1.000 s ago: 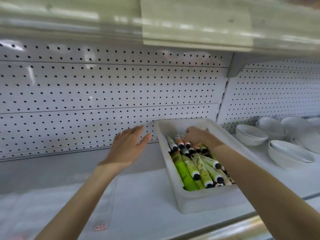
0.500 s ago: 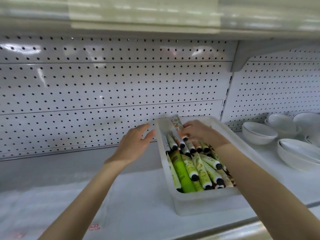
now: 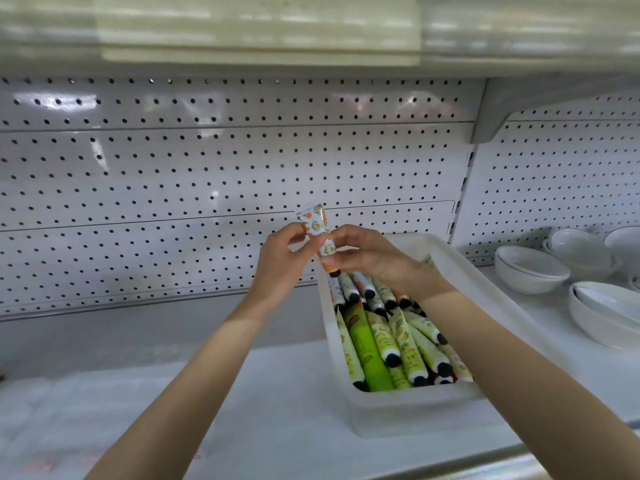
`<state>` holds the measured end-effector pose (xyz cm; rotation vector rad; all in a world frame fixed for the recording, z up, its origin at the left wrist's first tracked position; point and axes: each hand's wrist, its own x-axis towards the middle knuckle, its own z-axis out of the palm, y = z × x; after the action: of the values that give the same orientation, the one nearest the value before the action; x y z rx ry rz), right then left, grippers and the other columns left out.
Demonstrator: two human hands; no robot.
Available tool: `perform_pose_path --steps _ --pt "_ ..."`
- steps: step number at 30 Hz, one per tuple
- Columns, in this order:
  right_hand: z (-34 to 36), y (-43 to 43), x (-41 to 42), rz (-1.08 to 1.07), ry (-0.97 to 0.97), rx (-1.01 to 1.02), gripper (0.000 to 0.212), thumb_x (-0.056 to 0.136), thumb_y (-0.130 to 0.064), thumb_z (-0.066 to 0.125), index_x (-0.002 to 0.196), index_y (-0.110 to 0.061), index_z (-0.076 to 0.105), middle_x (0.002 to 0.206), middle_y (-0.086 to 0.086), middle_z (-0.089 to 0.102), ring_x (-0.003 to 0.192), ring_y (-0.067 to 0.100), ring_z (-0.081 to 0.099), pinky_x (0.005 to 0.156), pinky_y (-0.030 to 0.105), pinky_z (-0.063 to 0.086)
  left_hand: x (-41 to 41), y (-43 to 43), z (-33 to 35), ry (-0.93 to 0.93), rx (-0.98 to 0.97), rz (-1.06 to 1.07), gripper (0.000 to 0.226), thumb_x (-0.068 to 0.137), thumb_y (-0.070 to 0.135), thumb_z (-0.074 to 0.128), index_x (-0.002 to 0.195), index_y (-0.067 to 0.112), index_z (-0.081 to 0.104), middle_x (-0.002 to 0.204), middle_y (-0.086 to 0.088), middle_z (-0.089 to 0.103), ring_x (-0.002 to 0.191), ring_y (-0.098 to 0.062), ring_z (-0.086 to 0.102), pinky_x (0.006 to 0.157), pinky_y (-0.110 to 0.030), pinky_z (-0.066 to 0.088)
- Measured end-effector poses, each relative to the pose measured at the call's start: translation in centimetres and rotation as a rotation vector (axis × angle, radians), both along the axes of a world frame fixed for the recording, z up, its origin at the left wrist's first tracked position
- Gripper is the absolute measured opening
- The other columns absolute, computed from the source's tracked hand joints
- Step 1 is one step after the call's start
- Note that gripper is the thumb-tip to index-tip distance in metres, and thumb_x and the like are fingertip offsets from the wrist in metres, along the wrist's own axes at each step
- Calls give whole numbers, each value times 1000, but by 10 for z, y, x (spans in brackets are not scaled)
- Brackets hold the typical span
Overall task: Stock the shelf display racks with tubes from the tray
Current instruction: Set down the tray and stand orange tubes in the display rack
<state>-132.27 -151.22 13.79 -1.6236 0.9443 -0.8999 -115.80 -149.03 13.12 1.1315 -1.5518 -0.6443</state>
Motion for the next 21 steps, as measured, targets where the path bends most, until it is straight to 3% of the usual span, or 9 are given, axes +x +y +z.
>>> perform_pose_path --steps 2,4,7,10,12,16,19,21 --pt "2 0 -1 16 -38 22 33 84 -13 67 114 -1 58 100 3 64 89 16 66 77 23 52 1 2 3 34 -22 -1 17 88 26 62 100 14 66 103 4 68 105 -12 59 92 -27 45" --pt "3 -1 -5 22 -49 46 40 86 -31 60 118 -6 59 111 2 64 108 17 61 91 30 50 2 4 7 85 -42 -10 15 89 22 60 99 12 65 95 9 66 95 -5 60 83 -16 46" --pt "-1 -9 -10 -120 -15 77 41 92 -45 49 120 -16 58 124 -2 59 117 12 54 97 32 46 6 6 9 151 -42 -29 13 92 18 56 102 12 61 93 13 64 82 9 60 75 -9 46" --pt "-10 -22 -16 -327 28 154 37 94 -32 53 125 -11 53 129 4 54 119 17 51 91 32 46 11 7 7 218 -10 -24 9 92 21 55 96 15 60 95 7 65 91 -7 63 84 -24 51" --pt "-18 -29 -20 -393 115 196 37 95 -22 54 129 -9 48 132 8 50 118 21 50 90 33 46 12 9 7 279 23 -25 12 92 22 56 96 12 60 90 4 63 86 -13 63 80 -34 55" --pt "-36 -35 -20 -372 288 312 53 91 -23 58 136 -4 37 131 12 46 115 26 51 89 32 49 14 11 2 296 58 -22 15 92 25 55 97 11 59 86 -3 59 77 -18 60 60 -32 58" --pt "-44 -39 -21 -368 268 354 60 86 -22 65 134 1 38 123 18 49 109 28 53 71 29 50 15 11 0 285 85 -13 19 92 26 56 101 10 59 90 -4 61 79 -20 62 60 -31 58" --pt "-44 -39 -24 -367 197 374 63 84 -17 68 135 2 37 120 16 51 107 27 54 66 27 48 16 12 -1 278 101 -14 22 92 26 56 103 8 60 90 -7 61 78 -22 61 65 -38 58"
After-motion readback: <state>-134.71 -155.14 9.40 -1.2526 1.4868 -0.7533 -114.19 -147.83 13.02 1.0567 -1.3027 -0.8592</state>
